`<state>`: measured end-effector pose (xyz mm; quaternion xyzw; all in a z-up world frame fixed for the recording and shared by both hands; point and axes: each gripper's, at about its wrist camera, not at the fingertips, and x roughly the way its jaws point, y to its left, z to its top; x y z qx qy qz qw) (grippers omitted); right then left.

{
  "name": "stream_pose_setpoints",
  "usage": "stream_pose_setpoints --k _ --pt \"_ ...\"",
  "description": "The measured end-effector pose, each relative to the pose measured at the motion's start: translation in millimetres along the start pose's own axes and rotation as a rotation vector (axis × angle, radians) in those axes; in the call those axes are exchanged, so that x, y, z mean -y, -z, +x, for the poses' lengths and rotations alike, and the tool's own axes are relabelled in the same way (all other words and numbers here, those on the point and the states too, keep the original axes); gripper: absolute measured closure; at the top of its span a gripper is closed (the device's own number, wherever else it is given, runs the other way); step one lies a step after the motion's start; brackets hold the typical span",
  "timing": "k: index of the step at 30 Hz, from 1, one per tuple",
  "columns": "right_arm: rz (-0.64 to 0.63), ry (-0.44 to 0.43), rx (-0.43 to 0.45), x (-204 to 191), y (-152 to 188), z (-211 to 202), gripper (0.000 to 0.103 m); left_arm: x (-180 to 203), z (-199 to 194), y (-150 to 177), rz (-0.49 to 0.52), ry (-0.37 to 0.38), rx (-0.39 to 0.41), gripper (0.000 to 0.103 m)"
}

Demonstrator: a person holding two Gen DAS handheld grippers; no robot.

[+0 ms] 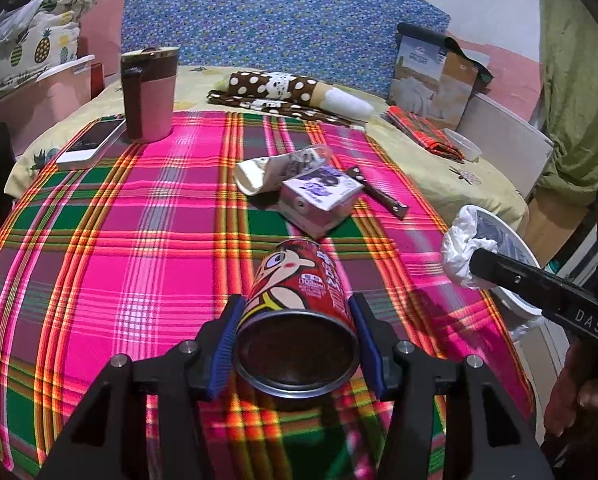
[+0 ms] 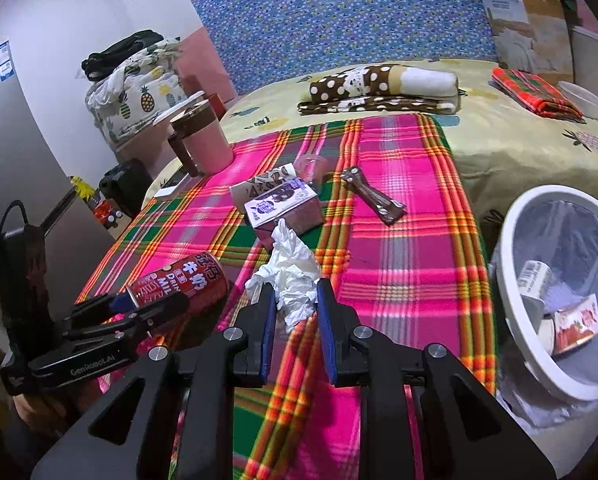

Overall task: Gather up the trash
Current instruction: 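Carry the red can and crumpled tissue over the trash bin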

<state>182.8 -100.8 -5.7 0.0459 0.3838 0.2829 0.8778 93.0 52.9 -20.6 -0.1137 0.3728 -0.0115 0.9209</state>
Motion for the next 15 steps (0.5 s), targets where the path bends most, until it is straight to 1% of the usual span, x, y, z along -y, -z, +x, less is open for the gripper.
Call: stream_pose_setpoints --k 8,15 --pt "0.012 0.006 0.013 6 6 -8 0.081 17 -4 6 0.023 0.015 -0.006 0.048" --pt "0.022 0.010 0.037 8 8 -17 0.081 31 -11 5 0.047 0.025 0.008 0.048"
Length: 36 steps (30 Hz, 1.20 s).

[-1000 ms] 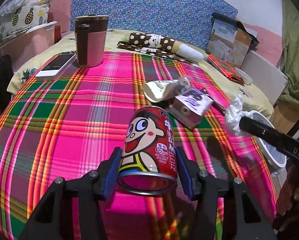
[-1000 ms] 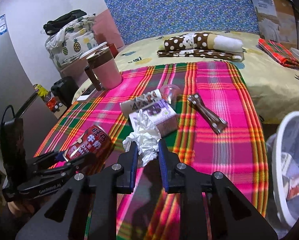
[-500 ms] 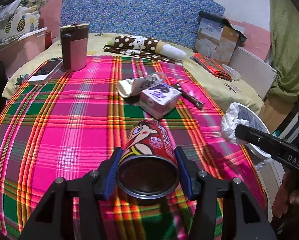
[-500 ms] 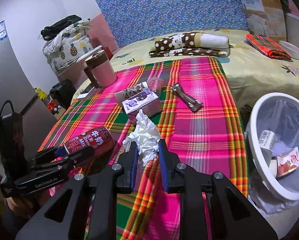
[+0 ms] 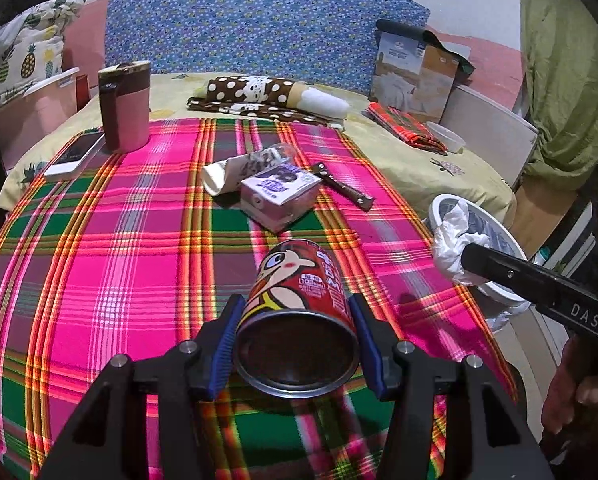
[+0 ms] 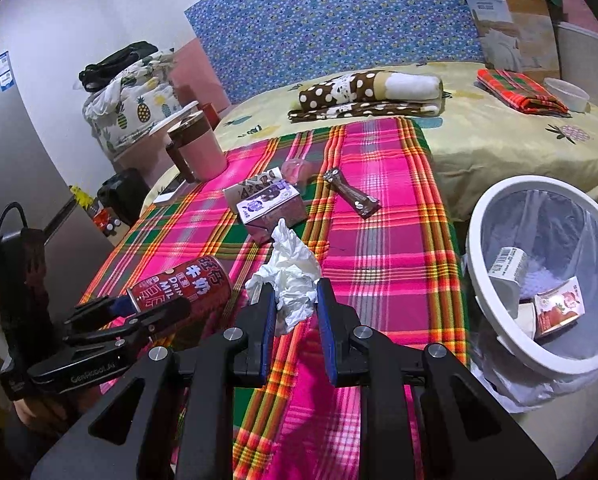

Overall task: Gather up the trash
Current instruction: 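Carry the red can and crumpled tissue over the trash bin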

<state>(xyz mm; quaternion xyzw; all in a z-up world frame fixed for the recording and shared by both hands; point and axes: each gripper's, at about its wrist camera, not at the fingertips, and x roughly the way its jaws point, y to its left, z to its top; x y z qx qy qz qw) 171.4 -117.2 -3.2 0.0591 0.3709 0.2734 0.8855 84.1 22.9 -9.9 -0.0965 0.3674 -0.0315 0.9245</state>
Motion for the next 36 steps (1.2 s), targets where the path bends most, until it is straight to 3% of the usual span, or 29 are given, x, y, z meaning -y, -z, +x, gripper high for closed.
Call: stream_pose_setpoints --k 11,36 --pt "0.018 0.029 0.041 15 5 -22 0.081 35 -3 -7 0.053 0.044 0.017 0.048" --pt "0.154 0.184 0.112 97 13 -70 0.081 138 25 -34 0.219 0.190 0.016 0.048"
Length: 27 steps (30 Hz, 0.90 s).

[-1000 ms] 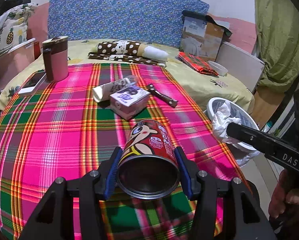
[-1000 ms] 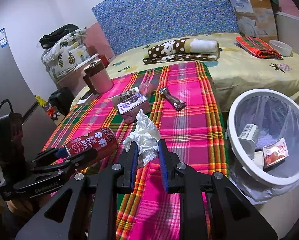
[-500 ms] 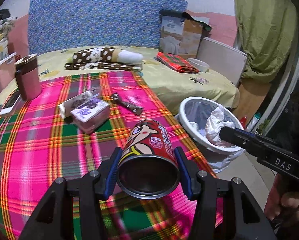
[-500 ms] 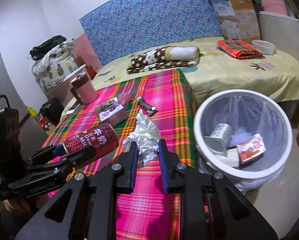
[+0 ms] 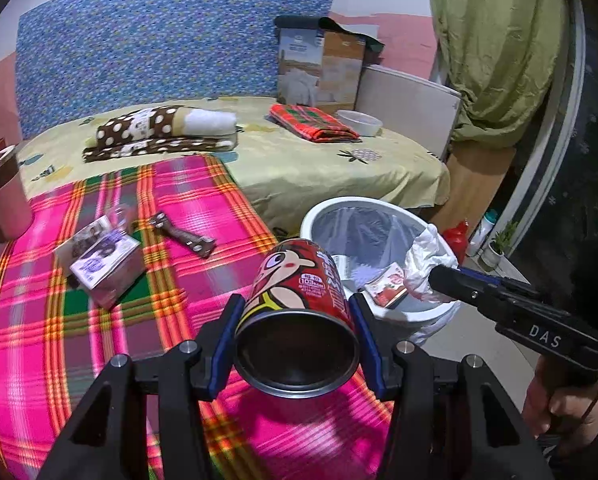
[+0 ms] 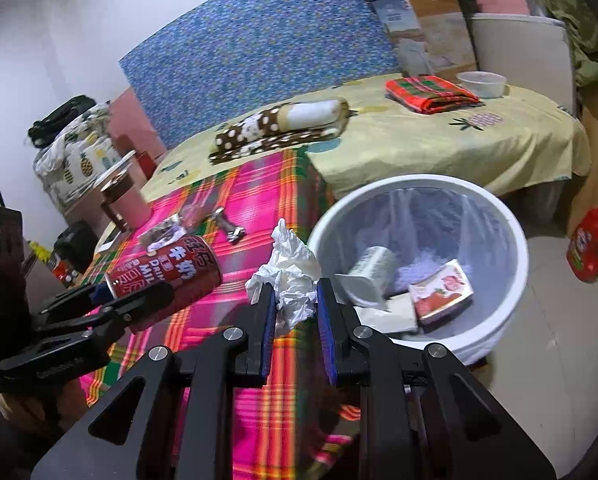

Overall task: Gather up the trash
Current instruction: 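Carry the red can and crumpled tissue over the trash bin, then open both tools to drop the red can and tissue into the bin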

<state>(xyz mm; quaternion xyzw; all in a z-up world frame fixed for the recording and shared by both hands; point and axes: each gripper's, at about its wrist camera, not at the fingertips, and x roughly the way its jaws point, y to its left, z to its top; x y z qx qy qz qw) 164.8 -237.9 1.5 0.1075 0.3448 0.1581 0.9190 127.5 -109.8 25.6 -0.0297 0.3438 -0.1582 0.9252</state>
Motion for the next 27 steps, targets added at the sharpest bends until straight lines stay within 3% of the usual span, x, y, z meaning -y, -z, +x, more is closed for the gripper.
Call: stream_pose_setpoints --k 13,27 --pt "0.075 0.087 -0.015 47 0 -2 0.081 42 40 -18 0.055 0.075 -0.036 0.048" --pt "0.107 0.139 -0.081 70 2 12 0.080 64 82 -18 0.089 0.112 -0.105 0.048"
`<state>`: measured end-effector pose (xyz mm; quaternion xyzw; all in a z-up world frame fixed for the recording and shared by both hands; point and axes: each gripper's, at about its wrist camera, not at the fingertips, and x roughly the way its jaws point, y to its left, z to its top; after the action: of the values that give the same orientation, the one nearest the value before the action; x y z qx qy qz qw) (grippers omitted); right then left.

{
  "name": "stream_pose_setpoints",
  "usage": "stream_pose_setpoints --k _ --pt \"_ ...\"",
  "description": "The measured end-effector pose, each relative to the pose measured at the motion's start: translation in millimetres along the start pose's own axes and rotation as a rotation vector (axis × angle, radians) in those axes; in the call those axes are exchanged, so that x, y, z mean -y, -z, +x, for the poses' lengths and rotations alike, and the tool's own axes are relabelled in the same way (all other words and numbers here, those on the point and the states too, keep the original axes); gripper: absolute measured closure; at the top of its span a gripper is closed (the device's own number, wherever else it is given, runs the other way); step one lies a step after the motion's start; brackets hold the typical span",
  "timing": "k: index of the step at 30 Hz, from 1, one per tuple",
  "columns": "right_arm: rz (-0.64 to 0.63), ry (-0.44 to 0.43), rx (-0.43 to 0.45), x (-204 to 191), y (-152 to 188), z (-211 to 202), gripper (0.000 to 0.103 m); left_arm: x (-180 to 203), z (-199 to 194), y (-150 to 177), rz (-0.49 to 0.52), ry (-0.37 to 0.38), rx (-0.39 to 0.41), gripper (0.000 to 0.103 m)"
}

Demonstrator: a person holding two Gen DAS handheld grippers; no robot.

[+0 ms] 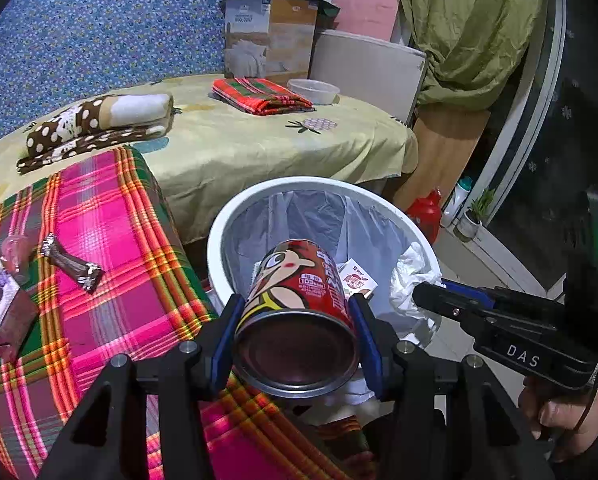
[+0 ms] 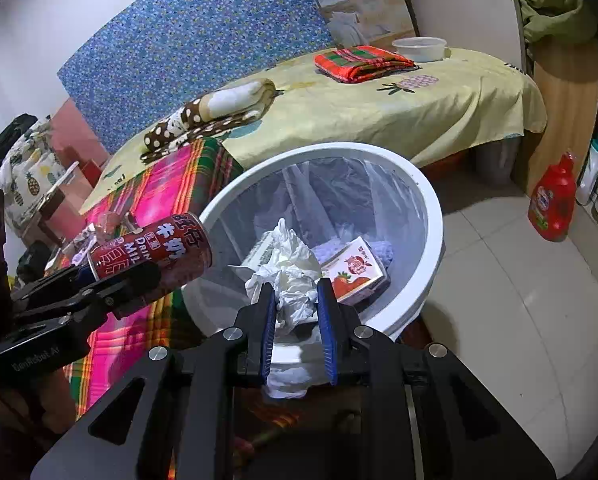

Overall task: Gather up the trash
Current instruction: 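Open both tools to drop the red can and tissue into the bin, then move both tools back toward the tissue box and chocolate wrapper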

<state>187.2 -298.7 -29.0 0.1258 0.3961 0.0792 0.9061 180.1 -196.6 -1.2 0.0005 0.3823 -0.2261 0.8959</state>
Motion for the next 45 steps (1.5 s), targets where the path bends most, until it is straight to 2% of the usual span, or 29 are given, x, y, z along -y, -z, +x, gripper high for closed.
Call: stream_pose_setpoints --k 10,13,17,20,21,33,45 --pt "0.003 0.021 -0.044 5 -1 12 0.078 4 18 -2 0.019 0.004 -0.032 0.048" --pt "0.000 0.031 -0.049 5 -1 13 0.075 6 18 -3 0.022 0.012 -0.029 0.048" --pt "0.002 0.031 -0.040 7 0 10 0.065 6 18 -3 0.022 0.014 -0.026 0.047" --pt "0.001 0.030 -0.031 8 -1 8 0.052 6 17 -5 0.021 0.016 -0.017 0.047" --pt "0.002 0.029 -0.028 7 -1 7 0.051 6 16 -5 0.019 0.014 -0.015 0.047" --pt "-0.012 -0.005 0.026 -6 0 -10 0.051 -7 -8 6 -0.014 -0.004 0.010 0.047" --pt "-0.064 -0.108 0.047 -43 9 -14 0.051 -37 -44 32 -0.100 -0.075 0.039 0.047"
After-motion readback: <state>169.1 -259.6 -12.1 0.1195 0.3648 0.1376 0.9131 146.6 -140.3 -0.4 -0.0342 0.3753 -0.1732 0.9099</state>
